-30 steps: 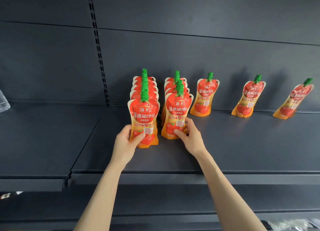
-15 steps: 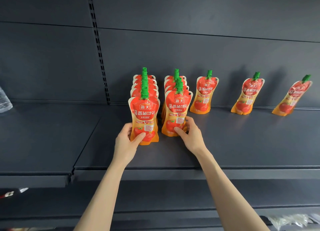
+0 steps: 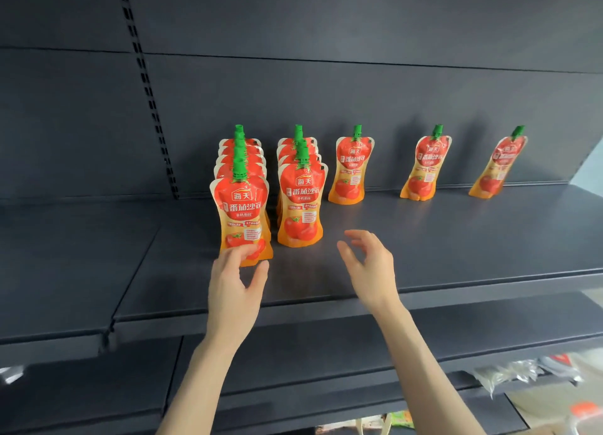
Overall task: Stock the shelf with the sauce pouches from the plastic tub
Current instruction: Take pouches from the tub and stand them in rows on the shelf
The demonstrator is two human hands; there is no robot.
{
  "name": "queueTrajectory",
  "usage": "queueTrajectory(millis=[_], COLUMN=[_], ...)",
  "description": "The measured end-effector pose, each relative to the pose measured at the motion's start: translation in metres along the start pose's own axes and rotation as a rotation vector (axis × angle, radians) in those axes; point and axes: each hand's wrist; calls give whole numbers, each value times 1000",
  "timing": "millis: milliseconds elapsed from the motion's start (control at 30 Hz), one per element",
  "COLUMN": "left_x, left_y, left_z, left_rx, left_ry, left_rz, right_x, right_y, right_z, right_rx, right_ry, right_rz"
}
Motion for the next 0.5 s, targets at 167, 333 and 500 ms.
queueTrajectory(millis=[167,333,500], left_x=[-28,-86,-178], left_y=[57,113,168], left_z=[31,84,150], left_rx=[-85,-182,-221], left_ry=[-178,-394,-616], left_rz=[120,159,121], right_x=[-40,-97,-176], right_y=[6,34,78], right_z=[-64,-145,-248], right_rx=[-20,-59,-129], right_ry=[81,168,245], right_rz=[-20,69,207])
Point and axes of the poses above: each hand's wrist, its own x-axis towards the middle knuckle, its own z-axis out of the palm, y = z × x, and after that the axes turned 6 degrees about x, right-handed
